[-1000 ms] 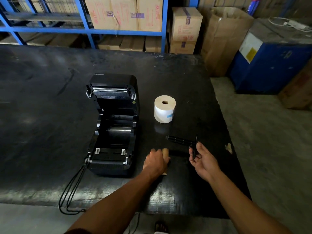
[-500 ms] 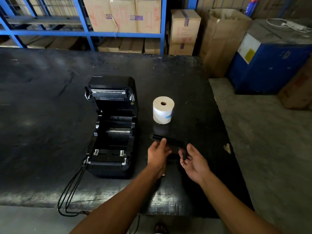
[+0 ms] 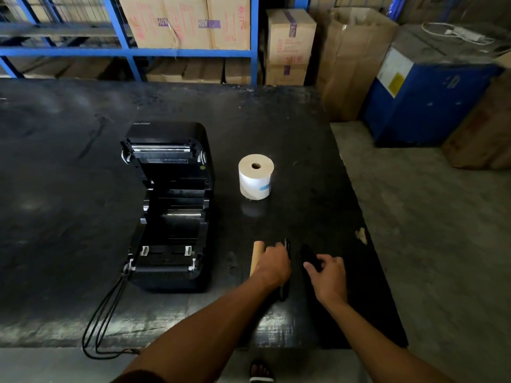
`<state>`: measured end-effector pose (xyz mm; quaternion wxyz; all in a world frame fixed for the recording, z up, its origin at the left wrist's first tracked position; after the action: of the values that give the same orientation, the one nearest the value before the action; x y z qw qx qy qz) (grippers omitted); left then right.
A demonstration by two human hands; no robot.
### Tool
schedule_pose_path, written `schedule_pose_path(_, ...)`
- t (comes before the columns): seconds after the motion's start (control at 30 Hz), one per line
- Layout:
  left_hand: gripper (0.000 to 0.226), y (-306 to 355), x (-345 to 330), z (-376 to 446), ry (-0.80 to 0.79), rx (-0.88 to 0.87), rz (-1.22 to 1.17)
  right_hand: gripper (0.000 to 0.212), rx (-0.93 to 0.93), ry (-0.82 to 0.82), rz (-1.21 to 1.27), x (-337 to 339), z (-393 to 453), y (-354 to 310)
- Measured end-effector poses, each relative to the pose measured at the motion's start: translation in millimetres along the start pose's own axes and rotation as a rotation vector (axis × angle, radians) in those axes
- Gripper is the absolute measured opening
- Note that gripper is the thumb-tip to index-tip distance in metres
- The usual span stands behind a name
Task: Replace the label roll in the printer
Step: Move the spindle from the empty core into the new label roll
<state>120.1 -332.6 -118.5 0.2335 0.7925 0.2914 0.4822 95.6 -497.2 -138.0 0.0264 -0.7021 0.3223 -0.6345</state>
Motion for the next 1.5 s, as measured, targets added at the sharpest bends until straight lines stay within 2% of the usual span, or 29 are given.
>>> schedule_pose_path(0.1, 0.042, 2.6, -5.2, 1.4, -0.007, 0.001, 0.066, 0.046, 0.035, -0.026, -0.034, -5.6, -5.2, 4.2)
schedule_pose_path(0.2, 0.045, 10.0, -6.3, 1.3, -0.018, -0.028, 0.138, 0.040, 0.075, -0.024, -0.057, -6.3, -7.1, 2.4)
schedule_pose_path(0.5, 0.043, 10.2, 1.6, 0.9, 0.018, -0.031, 0.196, 0.039, 0.090, -0.060, -0.091, -9.7, 1.5, 1.0)
schedule_pose_path(0.63, 0.033, 14.6, 10.1, 1.5, 0.026, -0.089, 0.237, 0.027, 0.028, -0.052, -0.100, -8.2, 8.0, 2.4)
schedule_pose_path(0.77, 0.038, 19.2, 48.8, 16.1, 0.116, -0.097, 0.077, 0.019, -0.006, 0.010, -0.129, 3.1, 23.5, -8.8)
schedule_pose_path(0.87, 0.049, 28.9, 95.5, 39.8, 0.258, -0.155, 0.114, 0.029, 0.117, -0.004, -0.002, 3.9, 47.8, -47.6)
schedule_pose_path(0.97, 0.059, 42.1, 145.1, 64.9, 0.448, -0.187, 0.202, 0.054, 0.196, -0.204, 0.071, -13.6, 76.1, -98.4)
schedule_pose_path(1.03, 0.069, 46.2, 170.6, 87.4, 0.504, -0.151, 0.169, 0.069, 0.225, -0.328, 0.089, -26.9, 94.7, -129.9)
schedule_pose_path(1.17, 0.102, 43.2, 190.6, 136.6, 0.405, 0.004, 0.046, 0.083, 0.244, -0.460, 0.176, -49.0, 125.2, -175.9)
schedule_pose_path(1.27, 0.116, 36.1, 184.9, 160.7, 0.285, 0.110, -0.035, 0.077, 0.211, -0.513, 0.210, -65.5, 137.7, -184.9)
schedule_pose_path(1.37, 0.114, 27.5, 174.9, 172.8, 0.175, 0.166, -0.095, 0.062, 0.163, -0.501, 0.228, -74.5, 141.8, -178.6)
schedule_pose_path(1.5, 0.096, 24.3, 175.5, 176.1, 0.196, 0.151, -0.111, 0.055, 0.135, -0.469, 0.420, -72.2, 137.3, -179.2)
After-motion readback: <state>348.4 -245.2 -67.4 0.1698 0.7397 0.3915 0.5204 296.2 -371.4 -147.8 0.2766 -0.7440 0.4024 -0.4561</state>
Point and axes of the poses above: each hand's wrist, its own z-axis towards the middle knuckle, its own x-axis out of the back of the hand, y = z × x, the point moved 10 cm from there along z, towards the middle knuckle, and after that the axes turned 14 degrees about -z, right-handed, at the moved point
